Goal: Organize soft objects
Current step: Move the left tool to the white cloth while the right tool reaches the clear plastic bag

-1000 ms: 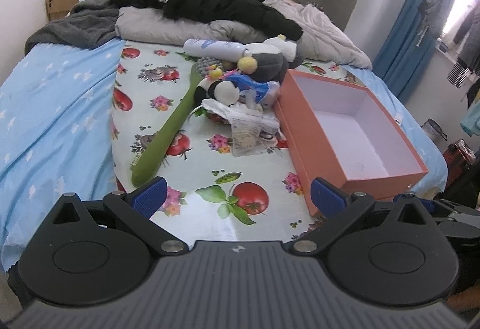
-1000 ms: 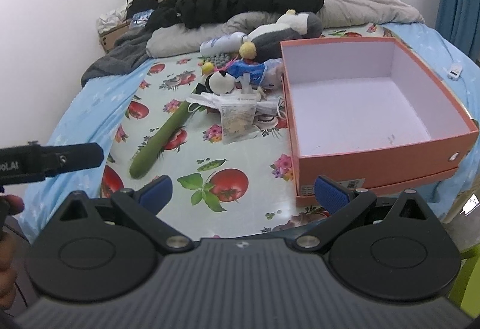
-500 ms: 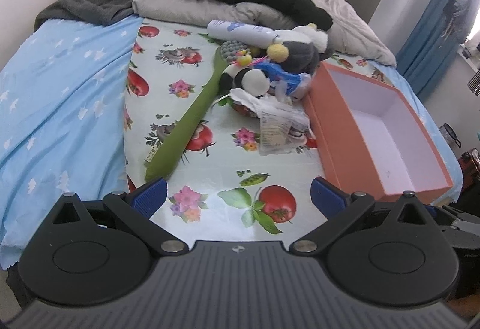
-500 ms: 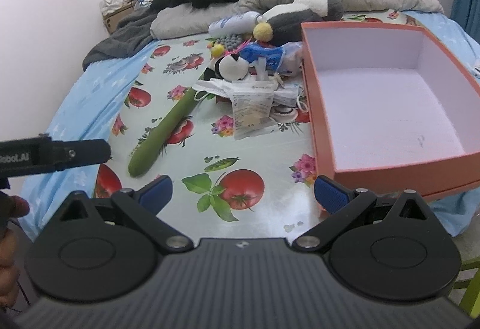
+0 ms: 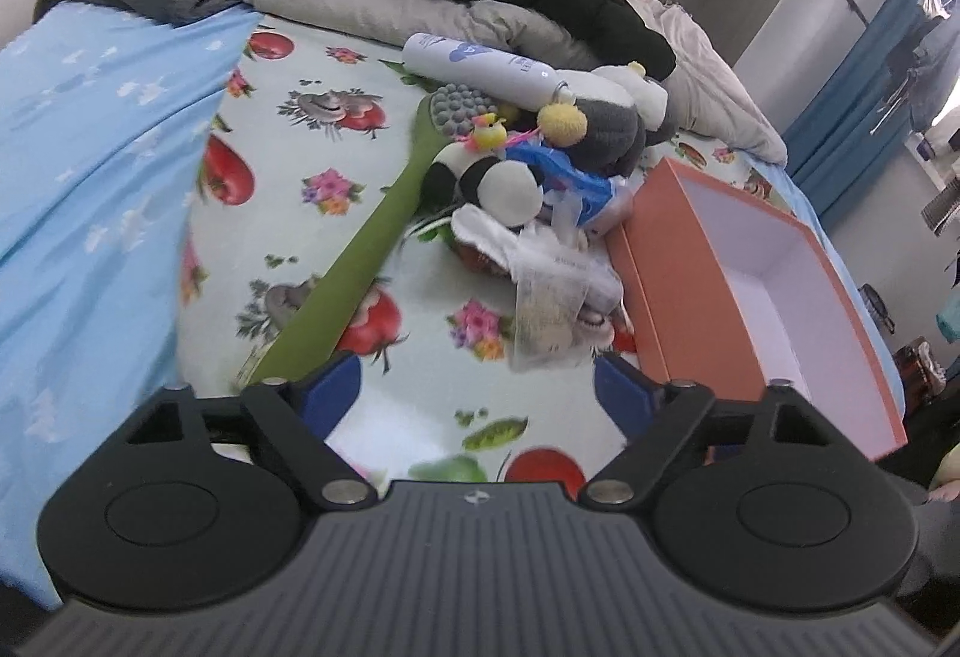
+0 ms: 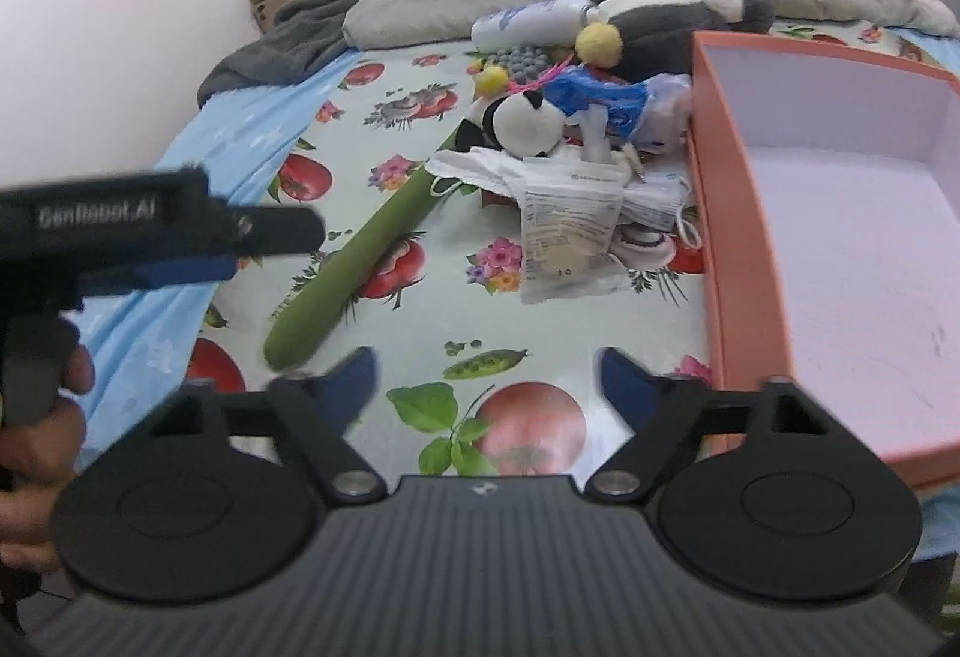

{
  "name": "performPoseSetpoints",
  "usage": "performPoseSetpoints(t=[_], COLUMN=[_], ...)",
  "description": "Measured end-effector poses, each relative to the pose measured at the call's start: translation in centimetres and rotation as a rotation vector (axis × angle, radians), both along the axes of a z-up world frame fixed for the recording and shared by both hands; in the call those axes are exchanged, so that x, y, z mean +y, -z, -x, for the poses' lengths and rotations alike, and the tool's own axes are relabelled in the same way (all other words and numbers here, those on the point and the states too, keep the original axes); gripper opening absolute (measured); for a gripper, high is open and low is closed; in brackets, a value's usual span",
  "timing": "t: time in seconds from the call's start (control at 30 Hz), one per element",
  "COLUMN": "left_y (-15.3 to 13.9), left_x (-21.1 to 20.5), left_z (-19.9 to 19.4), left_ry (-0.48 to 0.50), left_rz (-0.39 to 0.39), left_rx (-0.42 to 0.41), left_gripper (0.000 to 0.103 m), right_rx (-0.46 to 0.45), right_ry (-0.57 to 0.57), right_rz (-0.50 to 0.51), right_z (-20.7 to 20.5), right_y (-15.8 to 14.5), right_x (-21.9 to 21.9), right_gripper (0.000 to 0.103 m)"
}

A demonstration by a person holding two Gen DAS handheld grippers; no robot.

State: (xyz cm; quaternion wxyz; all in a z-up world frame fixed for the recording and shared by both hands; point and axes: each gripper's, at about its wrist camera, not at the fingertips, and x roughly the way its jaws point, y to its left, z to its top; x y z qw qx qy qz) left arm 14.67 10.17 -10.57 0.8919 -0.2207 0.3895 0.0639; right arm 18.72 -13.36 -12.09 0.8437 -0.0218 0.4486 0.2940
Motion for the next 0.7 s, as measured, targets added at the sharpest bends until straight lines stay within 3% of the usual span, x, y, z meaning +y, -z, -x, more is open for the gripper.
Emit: performPoseSetpoints(t=[0.33, 0.4, 0.7], left_y=[3.8, 4.4, 6.5], left_x=[3.0, 3.7, 4.6], left_z=[-6.4, -7.7, -12.6], left_ry=[-0.023, -0.028, -0.041], left_rz=[0.107, 0.133, 0.172], left_rx=[-0.005, -0.018, -0.043], left_gripper=[0.066, 0.057, 0.045], right_rx=[-0.035, -0.041, 0.017], right_ry=[0.016, 0.022, 0.043], right_rz=[0.051, 0.059, 0.077], right_z=[-5.1, -6.3, -10.8], right_y=[4.1, 5.0, 8.1], right_x=[2.3, 2.8, 5.1], right_gripper=[0.074, 0.076, 0.076])
